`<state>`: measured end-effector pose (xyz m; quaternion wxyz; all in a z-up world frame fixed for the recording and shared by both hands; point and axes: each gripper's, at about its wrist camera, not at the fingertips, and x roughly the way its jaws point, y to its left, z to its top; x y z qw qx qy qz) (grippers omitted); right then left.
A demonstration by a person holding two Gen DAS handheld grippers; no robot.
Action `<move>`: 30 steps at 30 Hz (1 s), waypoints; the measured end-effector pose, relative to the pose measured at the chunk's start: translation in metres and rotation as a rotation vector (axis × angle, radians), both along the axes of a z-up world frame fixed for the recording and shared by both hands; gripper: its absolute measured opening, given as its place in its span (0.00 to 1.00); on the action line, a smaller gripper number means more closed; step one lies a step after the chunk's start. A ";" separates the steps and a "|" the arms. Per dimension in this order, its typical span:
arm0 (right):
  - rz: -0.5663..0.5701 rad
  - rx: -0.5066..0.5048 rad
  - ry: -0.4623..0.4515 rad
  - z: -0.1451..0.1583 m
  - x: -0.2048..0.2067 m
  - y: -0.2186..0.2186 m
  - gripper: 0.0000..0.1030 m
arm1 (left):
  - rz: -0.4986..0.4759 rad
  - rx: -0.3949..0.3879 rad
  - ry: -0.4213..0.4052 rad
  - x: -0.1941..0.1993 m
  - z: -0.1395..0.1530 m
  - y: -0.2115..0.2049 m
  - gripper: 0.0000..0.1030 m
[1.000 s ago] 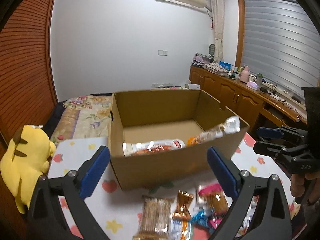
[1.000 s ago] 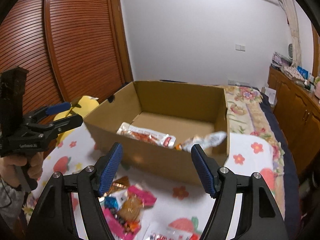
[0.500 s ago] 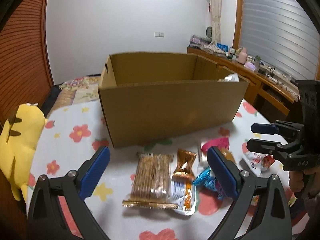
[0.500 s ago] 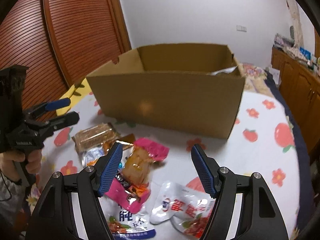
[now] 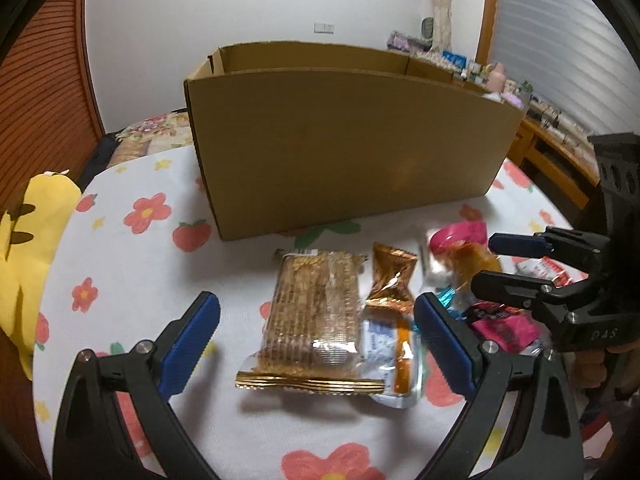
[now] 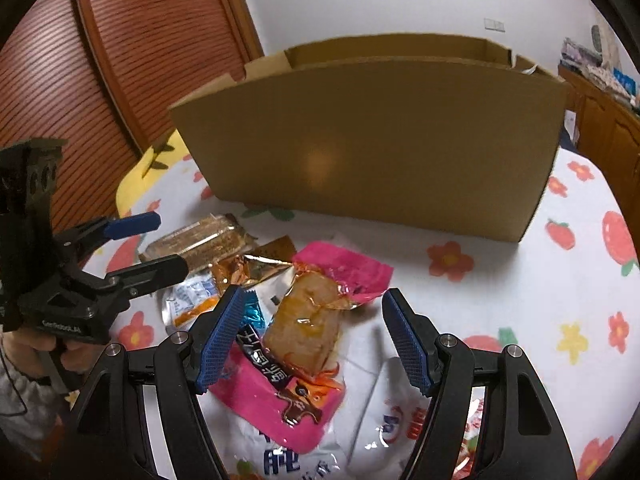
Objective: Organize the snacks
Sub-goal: 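Move the right tool to the pink pastry while the left tool reaches the wafer biscuit pack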
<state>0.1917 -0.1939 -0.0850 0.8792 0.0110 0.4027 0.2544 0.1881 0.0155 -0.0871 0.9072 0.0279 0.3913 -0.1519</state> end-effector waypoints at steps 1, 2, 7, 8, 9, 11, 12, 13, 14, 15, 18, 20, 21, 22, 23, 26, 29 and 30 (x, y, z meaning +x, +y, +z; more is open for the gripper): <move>0.000 -0.011 0.002 -0.002 0.001 0.002 0.71 | 0.000 0.009 0.005 0.001 -0.002 0.000 0.95; 0.001 -0.018 0.005 -0.004 0.001 0.004 0.71 | -0.003 0.012 0.011 0.001 -0.003 -0.001 0.95; 0.000 -0.031 0.023 -0.011 0.005 0.006 0.71 | -0.014 0.036 0.029 0.001 -0.009 -0.004 0.98; 0.000 -0.031 0.032 -0.012 0.006 0.006 0.71 | -0.013 0.043 0.028 0.001 -0.010 -0.005 0.98; 0.000 -0.029 0.035 -0.012 0.007 0.006 0.71 | -0.015 0.048 0.026 0.000 -0.010 -0.005 0.98; -0.003 -0.030 0.036 -0.012 0.008 0.005 0.71 | -0.022 0.055 0.019 -0.001 -0.010 -0.005 0.98; -0.005 -0.030 0.040 -0.013 0.009 0.004 0.71 | -0.023 0.062 0.016 -0.002 -0.009 -0.006 0.98; -0.005 -0.028 0.046 -0.013 0.010 0.003 0.71 | -0.028 0.060 0.015 -0.002 -0.009 -0.005 0.98; -0.006 -0.026 0.049 -0.014 0.010 0.002 0.71 | -0.032 0.057 0.015 -0.002 -0.008 -0.005 0.98; -0.006 -0.027 0.049 -0.013 0.011 0.003 0.71 | -0.035 0.051 0.017 -0.002 -0.007 -0.004 0.98; -0.006 -0.043 0.046 -0.013 0.010 0.002 0.71 | -0.039 0.031 0.015 -0.002 -0.002 -0.001 0.98; -0.007 -0.058 0.042 -0.012 0.010 0.003 0.71 | -0.041 0.026 0.017 0.000 0.000 0.000 0.98; -0.007 -0.063 0.041 -0.012 0.011 0.005 0.71 | -0.045 0.024 0.019 0.001 0.001 0.001 0.98; -0.007 -0.069 0.039 -0.012 0.011 0.006 0.71 | -0.050 0.019 0.022 0.002 0.001 0.001 0.98; -0.008 -0.075 0.037 -0.011 0.011 0.007 0.71 | -0.054 0.011 0.026 0.003 0.002 0.002 0.98; -0.008 -0.091 0.032 -0.010 0.011 0.009 0.71 | -0.062 -0.030 0.042 0.008 0.005 0.005 0.97; -0.008 -0.096 0.030 -0.010 0.011 0.009 0.71 | -0.059 -0.054 0.056 0.013 0.006 0.009 0.93; -0.008 -0.097 0.030 -0.010 0.010 0.009 0.71 | -0.061 -0.065 0.058 0.015 0.006 0.010 0.91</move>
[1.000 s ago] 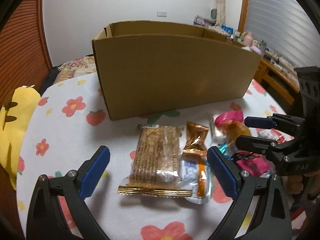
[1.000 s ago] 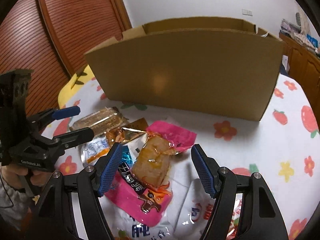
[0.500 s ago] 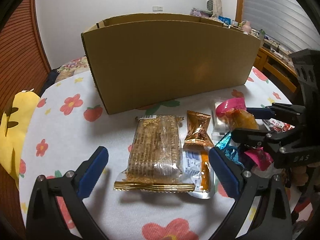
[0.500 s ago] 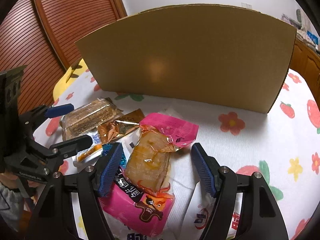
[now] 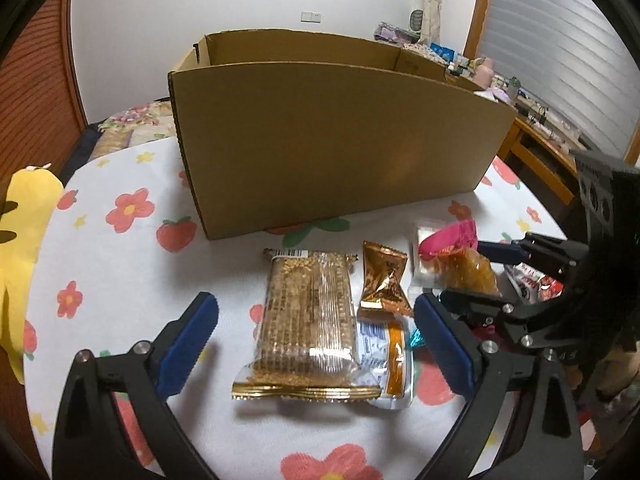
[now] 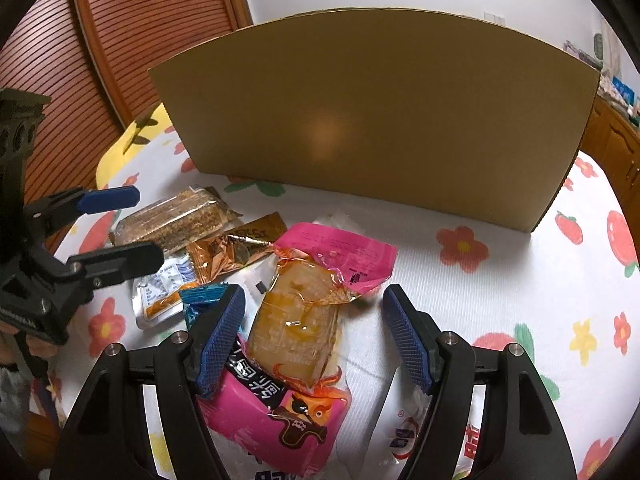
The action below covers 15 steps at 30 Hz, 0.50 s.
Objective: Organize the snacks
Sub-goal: 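Move the right tool to the pink pastry while the left tool reaches the wafer biscuit pack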
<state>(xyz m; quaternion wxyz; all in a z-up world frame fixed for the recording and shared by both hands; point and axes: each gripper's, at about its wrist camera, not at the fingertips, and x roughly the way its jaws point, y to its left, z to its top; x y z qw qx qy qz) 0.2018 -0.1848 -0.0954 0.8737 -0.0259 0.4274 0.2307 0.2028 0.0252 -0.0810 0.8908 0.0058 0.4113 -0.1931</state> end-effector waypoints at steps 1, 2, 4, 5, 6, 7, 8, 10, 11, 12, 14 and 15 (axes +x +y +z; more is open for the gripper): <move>0.000 -0.002 -0.001 0.000 0.000 0.000 0.71 | -0.002 -0.009 0.007 0.002 0.000 0.001 0.87; 0.000 -0.002 -0.001 0.000 0.000 -0.001 0.71 | -0.003 -0.013 0.012 0.003 0.000 0.001 0.81; 0.000 -0.008 -0.003 -0.001 0.000 0.003 0.71 | 0.005 -0.005 0.021 0.006 -0.001 0.001 0.71; 0.000 -0.010 -0.004 -0.001 0.000 0.004 0.71 | 0.006 -0.002 0.026 0.007 -0.002 0.001 0.67; 0.000 -0.012 -0.004 -0.002 0.001 0.005 0.71 | 0.006 0.000 0.033 0.008 -0.003 0.001 0.64; 0.000 -0.015 -0.005 -0.002 0.001 0.005 0.71 | 0.004 0.001 0.041 0.009 -0.005 0.000 0.57; 0.000 -0.016 -0.006 -0.002 0.001 0.006 0.71 | 0.003 0.005 0.047 0.010 -0.006 0.000 0.52; 0.000 -0.016 -0.006 -0.002 0.002 0.009 0.71 | 0.006 0.019 0.050 0.011 -0.007 -0.001 0.48; 0.000 -0.015 -0.006 -0.002 0.002 0.008 0.71 | 0.006 0.022 0.051 0.010 -0.008 -0.002 0.46; 0.000 -0.014 -0.005 -0.002 0.001 0.008 0.71 | 0.005 0.023 0.053 0.010 -0.009 -0.001 0.45; 0.000 -0.015 -0.006 -0.002 0.002 0.008 0.71 | 0.003 0.024 0.060 0.011 -0.010 0.000 0.45; 0.000 -0.014 -0.006 -0.002 0.002 0.008 0.71 | 0.002 0.021 0.061 0.011 -0.010 0.000 0.45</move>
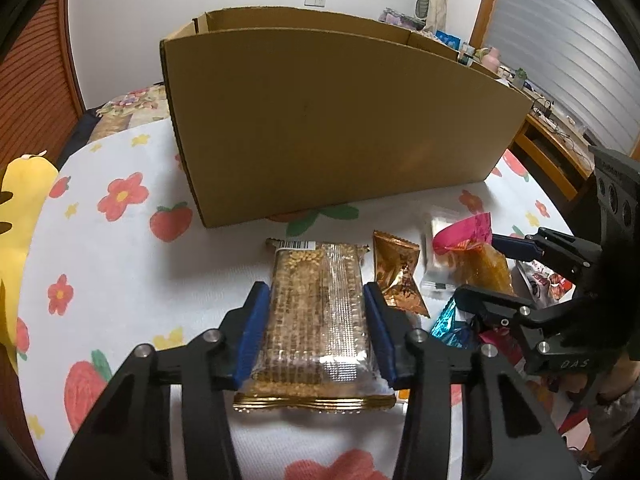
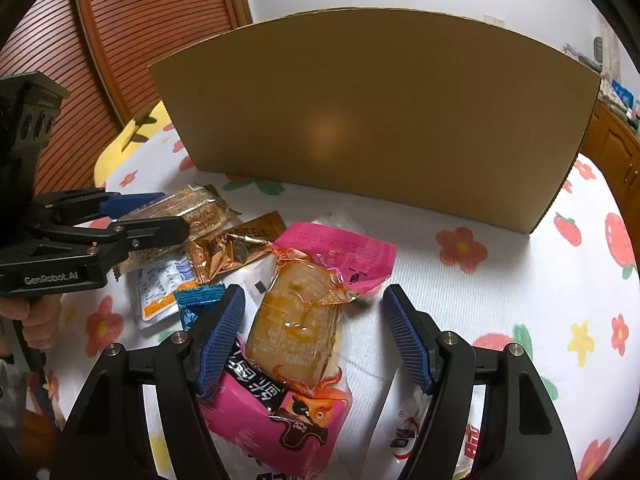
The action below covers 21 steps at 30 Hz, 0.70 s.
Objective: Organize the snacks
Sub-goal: 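Move the right tool to the pink pastry while the left tool reaches the wafer biscuit pack, then close the left tool on the wafer pack while the right tool grips the pink pastry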
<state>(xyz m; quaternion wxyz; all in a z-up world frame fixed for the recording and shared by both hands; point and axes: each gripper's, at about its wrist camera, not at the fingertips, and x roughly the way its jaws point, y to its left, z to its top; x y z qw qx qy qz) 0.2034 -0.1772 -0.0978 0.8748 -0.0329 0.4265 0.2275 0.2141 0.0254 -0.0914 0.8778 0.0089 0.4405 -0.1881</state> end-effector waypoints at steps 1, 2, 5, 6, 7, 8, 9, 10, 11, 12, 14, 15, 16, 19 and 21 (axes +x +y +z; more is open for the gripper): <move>0.000 0.000 0.000 0.000 0.000 0.000 0.71 | -0.002 -0.003 0.000 0.000 0.000 0.001 0.44; 0.000 0.001 0.000 0.000 0.000 0.000 0.71 | -0.004 -0.004 -0.003 0.000 0.000 0.001 0.42; 0.000 0.000 0.000 0.000 0.000 0.000 0.71 | -0.010 -0.007 -0.012 -0.002 0.000 0.003 0.40; 0.000 0.001 0.000 0.000 0.000 0.000 0.71 | -0.011 -0.009 -0.017 -0.003 -0.001 0.003 0.40; 0.000 0.001 0.000 0.000 0.000 0.000 0.71 | -0.011 -0.012 -0.021 -0.004 -0.001 0.004 0.40; 0.000 0.002 0.000 0.000 0.000 0.000 0.71 | -0.010 -0.014 -0.027 -0.006 -0.001 0.005 0.40; 0.000 0.001 0.000 0.000 0.000 0.000 0.71 | -0.008 -0.012 -0.036 -0.008 -0.001 0.006 0.40; 0.000 0.001 0.000 0.000 0.000 0.001 0.71 | -0.008 -0.007 -0.046 -0.010 0.000 0.006 0.40; 0.000 0.001 0.000 0.000 0.000 0.000 0.71 | -0.008 -0.008 -0.054 -0.012 0.001 0.006 0.40; 0.000 0.000 0.000 0.000 0.000 0.000 0.71 | -0.006 -0.014 -0.060 -0.014 0.001 0.007 0.40; 0.000 -0.002 0.000 0.000 0.000 0.001 0.71 | 0.000 -0.032 -0.072 -0.019 0.003 0.010 0.40; 0.000 -0.002 0.000 0.000 0.001 0.000 0.71 | 0.002 -0.036 -0.076 -0.020 0.004 0.011 0.39; 0.000 -0.005 -0.001 0.000 0.001 0.001 0.71 | 0.004 -0.039 -0.081 -0.022 0.005 0.012 0.39; 0.000 -0.013 -0.003 -0.001 0.001 0.002 0.71 | 0.009 -0.050 -0.091 -0.027 0.008 0.015 0.40; 0.000 -0.020 -0.004 -0.002 0.001 0.003 0.71 | 0.014 -0.063 -0.098 -0.030 0.010 0.019 0.40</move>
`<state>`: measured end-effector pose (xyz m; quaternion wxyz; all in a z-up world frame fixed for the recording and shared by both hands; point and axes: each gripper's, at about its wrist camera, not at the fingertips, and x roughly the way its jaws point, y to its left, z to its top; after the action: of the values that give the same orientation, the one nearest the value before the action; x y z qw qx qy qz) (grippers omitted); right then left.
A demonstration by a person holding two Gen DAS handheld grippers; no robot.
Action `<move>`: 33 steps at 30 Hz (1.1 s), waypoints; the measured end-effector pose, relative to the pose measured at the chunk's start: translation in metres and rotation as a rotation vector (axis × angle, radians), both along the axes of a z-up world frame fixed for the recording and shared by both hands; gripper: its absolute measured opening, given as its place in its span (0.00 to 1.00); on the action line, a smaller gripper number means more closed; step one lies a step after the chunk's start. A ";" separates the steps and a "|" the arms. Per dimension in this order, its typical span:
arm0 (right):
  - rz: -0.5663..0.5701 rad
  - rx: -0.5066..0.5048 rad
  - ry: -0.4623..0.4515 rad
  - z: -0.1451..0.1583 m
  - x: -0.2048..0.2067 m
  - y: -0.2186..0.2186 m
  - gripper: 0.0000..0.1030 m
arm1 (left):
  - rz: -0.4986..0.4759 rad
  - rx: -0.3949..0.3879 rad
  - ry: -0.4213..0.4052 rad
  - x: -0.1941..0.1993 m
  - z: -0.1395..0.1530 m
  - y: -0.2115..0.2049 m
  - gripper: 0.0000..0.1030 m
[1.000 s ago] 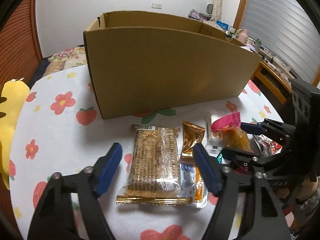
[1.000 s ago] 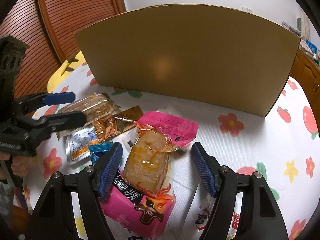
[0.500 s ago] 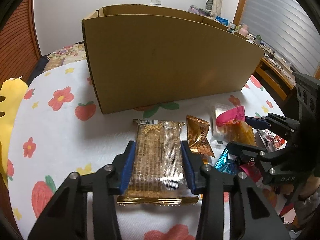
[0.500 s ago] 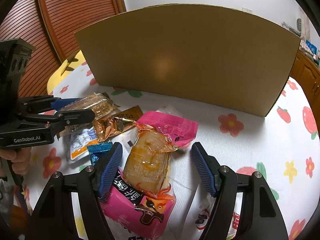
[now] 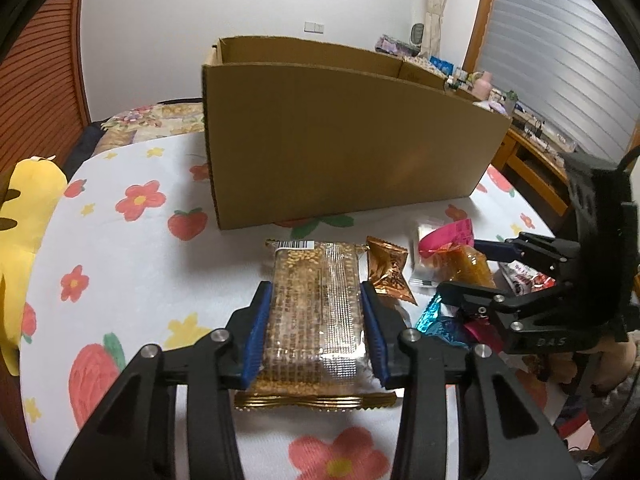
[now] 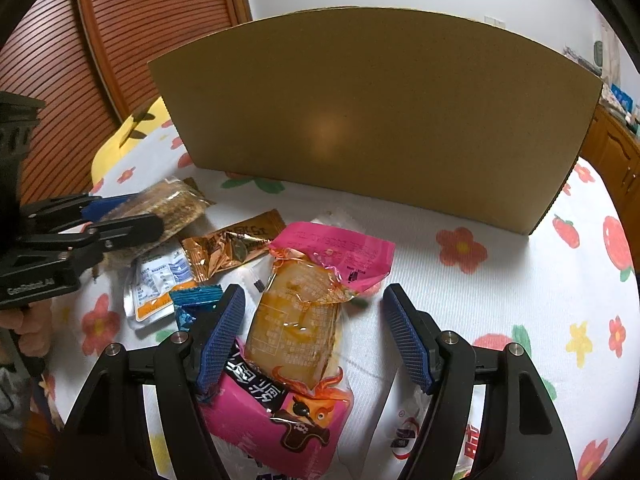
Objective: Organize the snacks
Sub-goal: 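Close the left tool on the wafer pack while the right tool grips the pink pastry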
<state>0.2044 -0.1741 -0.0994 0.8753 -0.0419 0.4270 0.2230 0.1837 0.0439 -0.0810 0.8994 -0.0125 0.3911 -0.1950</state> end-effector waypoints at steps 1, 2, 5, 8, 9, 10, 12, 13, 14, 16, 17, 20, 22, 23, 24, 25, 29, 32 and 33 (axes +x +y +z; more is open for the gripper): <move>0.000 -0.005 -0.001 0.000 0.000 0.001 0.71 | 0.003 -0.004 -0.005 -0.002 0.002 0.001 0.40; 0.000 -0.009 -0.002 0.000 0.000 0.002 0.71 | 0.006 -0.006 -0.012 -0.004 0.004 0.002 0.40; 0.000 -0.018 -0.005 -0.001 0.000 0.004 0.71 | 0.018 -0.011 -0.033 -0.010 0.010 0.007 0.40; -0.001 -0.018 -0.004 -0.001 0.000 0.005 0.71 | 0.026 -0.017 -0.051 -0.018 0.016 0.011 0.40; -0.001 -0.018 -0.004 -0.002 0.000 0.005 0.71 | 0.028 -0.017 -0.056 -0.020 0.018 0.012 0.40; -0.001 -0.020 -0.005 -0.001 0.000 0.005 0.71 | 0.030 -0.019 -0.060 -0.021 0.019 0.012 0.40; -0.001 -0.021 -0.005 -0.002 0.001 0.006 0.71 | 0.033 -0.025 -0.065 -0.025 0.021 0.014 0.40; -0.001 -0.022 -0.005 -0.002 0.001 0.006 0.71 | 0.034 -0.028 -0.067 -0.026 0.021 0.015 0.40; -0.001 -0.024 -0.006 -0.002 0.001 0.006 0.71 | 0.036 -0.029 -0.070 -0.028 0.022 0.015 0.40; -0.001 -0.029 -0.007 -0.003 0.001 0.007 0.71 | 0.038 -0.029 -0.075 -0.031 0.023 0.015 0.40; -0.001 -0.030 -0.007 -0.003 0.001 0.007 0.71 | 0.039 -0.030 -0.076 -0.032 0.023 0.015 0.40; -0.001 -0.029 -0.007 -0.002 0.001 0.007 0.70 | 0.039 -0.035 -0.076 -0.034 0.021 0.014 0.40; -0.010 -0.031 -0.008 -0.002 0.002 0.006 0.57 | 0.040 -0.037 -0.076 -0.034 0.019 0.012 0.40; -0.007 -0.024 -0.009 -0.001 0.002 0.006 0.40 | 0.040 -0.038 -0.074 -0.034 0.018 0.012 0.40; -0.002 -0.020 -0.009 0.000 0.003 0.006 0.39 | 0.040 -0.039 -0.072 -0.034 0.017 0.011 0.40; 0.000 -0.031 -0.012 0.000 0.003 0.007 0.38 | 0.040 -0.040 -0.071 -0.034 0.016 0.010 0.40; 0.008 -0.039 -0.020 0.001 0.001 0.005 0.37 | 0.038 -0.038 -0.072 -0.035 0.015 0.009 0.40; 0.004 -0.030 -0.042 0.006 -0.006 0.001 0.37 | 0.041 -0.042 -0.078 -0.035 0.016 0.008 0.40; 0.003 -0.032 -0.052 0.008 -0.008 0.000 0.37 | 0.041 -0.043 -0.081 -0.036 0.017 0.007 0.40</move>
<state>0.1969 -0.1742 -0.0914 0.8849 -0.0621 0.4078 0.2162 0.1481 0.0512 -0.0643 0.9178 -0.0316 0.3496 -0.1854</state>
